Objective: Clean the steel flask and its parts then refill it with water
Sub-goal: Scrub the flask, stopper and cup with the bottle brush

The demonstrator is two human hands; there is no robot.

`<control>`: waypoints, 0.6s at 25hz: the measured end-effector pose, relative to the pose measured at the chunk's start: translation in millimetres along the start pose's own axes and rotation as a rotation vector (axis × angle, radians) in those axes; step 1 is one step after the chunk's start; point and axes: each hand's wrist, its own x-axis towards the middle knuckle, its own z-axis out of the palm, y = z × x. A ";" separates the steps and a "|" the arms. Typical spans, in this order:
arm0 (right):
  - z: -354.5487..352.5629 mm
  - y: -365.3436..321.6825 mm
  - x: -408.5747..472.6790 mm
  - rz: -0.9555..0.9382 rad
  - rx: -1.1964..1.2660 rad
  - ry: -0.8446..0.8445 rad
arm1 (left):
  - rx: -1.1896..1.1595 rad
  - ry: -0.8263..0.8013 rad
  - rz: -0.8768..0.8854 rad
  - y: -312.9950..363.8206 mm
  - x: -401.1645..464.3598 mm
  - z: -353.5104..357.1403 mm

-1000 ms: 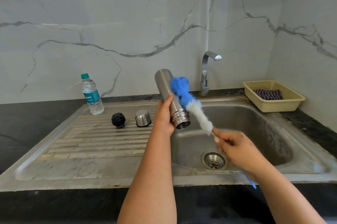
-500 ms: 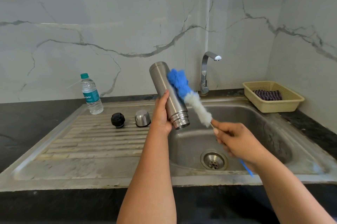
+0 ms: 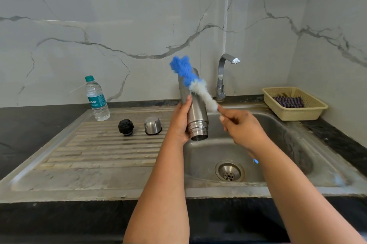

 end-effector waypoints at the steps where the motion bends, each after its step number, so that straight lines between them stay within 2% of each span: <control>1: 0.7 8.6 -9.4 0.000 -0.014 -0.002 | -0.013 -0.010 0.009 -3.6 2.0 -0.6; 5: -4.4 47.6 -68.4 0.125 0.093 -0.050 | -0.156 0.023 0.002 2.2 -0.7 -7.1; 7: -8.3 45.4 -71.6 0.181 0.171 -0.023 | -0.123 0.003 -0.005 3.7 -1.7 -8.2; 11: -10.3 20.1 -22.3 0.081 0.125 0.093 | -0.001 -0.015 -0.016 2.4 -7.4 8.4; 15: -7.8 23.9 -26.5 0.044 0.044 -0.027 | -0.046 0.009 0.035 4.3 -7.4 -5.9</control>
